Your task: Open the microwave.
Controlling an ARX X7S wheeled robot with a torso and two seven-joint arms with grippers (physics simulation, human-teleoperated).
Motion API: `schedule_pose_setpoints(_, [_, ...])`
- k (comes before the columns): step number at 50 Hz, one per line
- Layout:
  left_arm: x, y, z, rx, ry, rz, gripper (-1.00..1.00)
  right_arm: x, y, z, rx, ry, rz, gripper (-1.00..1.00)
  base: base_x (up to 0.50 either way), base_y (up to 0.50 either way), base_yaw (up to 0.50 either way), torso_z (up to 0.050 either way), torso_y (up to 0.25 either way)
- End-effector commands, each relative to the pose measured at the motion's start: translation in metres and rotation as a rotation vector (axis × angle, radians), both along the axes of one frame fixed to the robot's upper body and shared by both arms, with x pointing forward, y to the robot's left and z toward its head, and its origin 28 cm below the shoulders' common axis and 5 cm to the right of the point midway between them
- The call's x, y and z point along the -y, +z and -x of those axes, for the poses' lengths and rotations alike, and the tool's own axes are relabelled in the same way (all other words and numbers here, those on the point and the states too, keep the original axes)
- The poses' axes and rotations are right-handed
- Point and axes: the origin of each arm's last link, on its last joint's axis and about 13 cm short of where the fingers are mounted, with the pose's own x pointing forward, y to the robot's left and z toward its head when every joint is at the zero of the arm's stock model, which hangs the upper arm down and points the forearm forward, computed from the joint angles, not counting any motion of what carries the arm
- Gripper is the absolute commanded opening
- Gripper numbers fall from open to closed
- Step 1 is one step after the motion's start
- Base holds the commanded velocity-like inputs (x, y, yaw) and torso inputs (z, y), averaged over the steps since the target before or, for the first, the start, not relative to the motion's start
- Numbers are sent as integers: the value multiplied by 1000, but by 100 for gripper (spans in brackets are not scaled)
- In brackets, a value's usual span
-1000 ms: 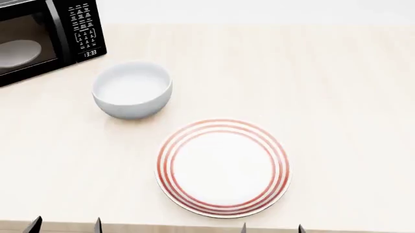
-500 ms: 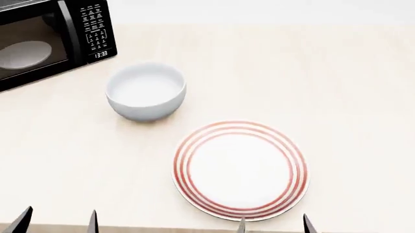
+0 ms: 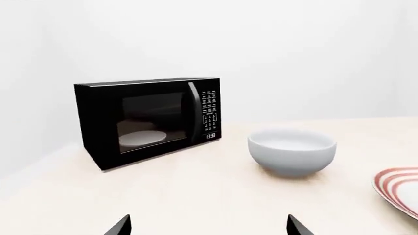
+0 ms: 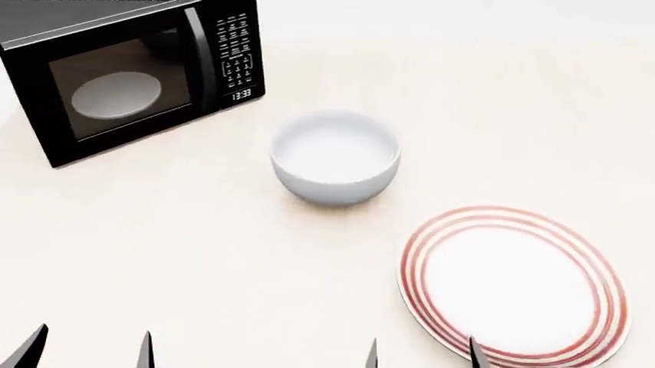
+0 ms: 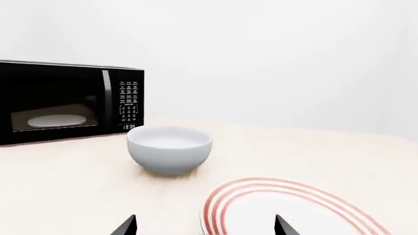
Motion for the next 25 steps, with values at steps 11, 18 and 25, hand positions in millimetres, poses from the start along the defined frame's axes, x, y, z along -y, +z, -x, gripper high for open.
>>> schedule_pose_setpoints(11, [0, 2, 2, 11, 2, -5, 100, -2, 2, 2, 9, 21, -6, 100, 150, 498, 0, 0, 0])
schedule_pose_setpoints(18, [1, 2, 3, 12, -2, -7, 100, -2, 1, 1, 8, 23, -5, 100, 271, 447, 0, 0, 0])
schedule_pose_setpoints(25, [1, 2, 2, 16, -1, -13, 100, -1, 0, -1, 4, 16, -8, 100, 312, 424, 0, 0, 0])
